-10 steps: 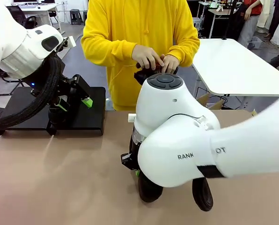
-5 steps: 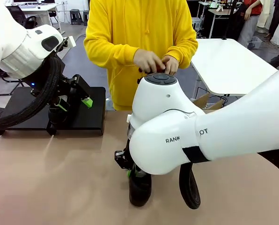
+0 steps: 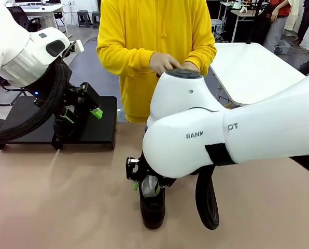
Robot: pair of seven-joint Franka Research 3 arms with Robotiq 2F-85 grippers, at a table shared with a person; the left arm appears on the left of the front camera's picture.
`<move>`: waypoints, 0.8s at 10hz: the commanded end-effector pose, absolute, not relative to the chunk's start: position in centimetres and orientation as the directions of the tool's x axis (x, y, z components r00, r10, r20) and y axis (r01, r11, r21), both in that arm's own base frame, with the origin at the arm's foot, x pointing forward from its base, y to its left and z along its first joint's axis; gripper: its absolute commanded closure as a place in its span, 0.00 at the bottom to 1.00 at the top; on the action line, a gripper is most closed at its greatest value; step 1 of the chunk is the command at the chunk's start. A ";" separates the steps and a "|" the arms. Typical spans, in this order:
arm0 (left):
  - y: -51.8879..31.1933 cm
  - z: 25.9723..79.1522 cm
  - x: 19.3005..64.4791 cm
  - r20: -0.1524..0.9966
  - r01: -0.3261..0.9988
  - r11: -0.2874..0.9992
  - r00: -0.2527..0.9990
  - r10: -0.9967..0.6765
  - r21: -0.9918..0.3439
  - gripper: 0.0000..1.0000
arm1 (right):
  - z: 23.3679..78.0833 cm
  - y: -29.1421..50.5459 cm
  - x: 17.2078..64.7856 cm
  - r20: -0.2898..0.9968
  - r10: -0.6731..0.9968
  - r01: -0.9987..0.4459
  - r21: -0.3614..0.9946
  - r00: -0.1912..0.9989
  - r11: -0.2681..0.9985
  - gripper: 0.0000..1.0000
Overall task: Organize the shoes by placing them on the stand.
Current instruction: Pick up one Shoe and place it in the middle of the table, then place the Shoe from the middle of the table onto the Shoes Stand.
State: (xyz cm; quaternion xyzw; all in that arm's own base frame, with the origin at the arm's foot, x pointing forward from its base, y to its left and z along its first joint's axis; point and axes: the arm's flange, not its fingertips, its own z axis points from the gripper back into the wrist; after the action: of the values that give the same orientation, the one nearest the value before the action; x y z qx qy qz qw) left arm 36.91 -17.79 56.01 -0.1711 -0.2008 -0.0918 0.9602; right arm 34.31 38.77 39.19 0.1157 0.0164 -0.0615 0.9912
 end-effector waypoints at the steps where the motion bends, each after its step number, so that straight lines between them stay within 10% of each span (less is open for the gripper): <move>1: -17.6 55.8 36.7 0.427 0.249 0.918 0.898 -0.100 -0.308 0.17 | 38.0 39.5 34.5 -0.035 -0.101 0.106 0.208 0.994 0.972 0.00; 8: -17.6 55.8 36.7 0.427 0.249 0.918 0.898 -0.100 -0.308 0.17 | 38.0 39.5 34.5 -0.035 -0.101 0.106 0.208 0.994 0.972 0.00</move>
State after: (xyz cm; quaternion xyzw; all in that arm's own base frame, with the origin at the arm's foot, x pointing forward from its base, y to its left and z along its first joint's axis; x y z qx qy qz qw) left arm 36.91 -17.80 56.02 -0.1710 -0.2008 -0.0918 0.9602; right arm 34.39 38.94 37.73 0.1055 0.0238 -0.0534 0.9927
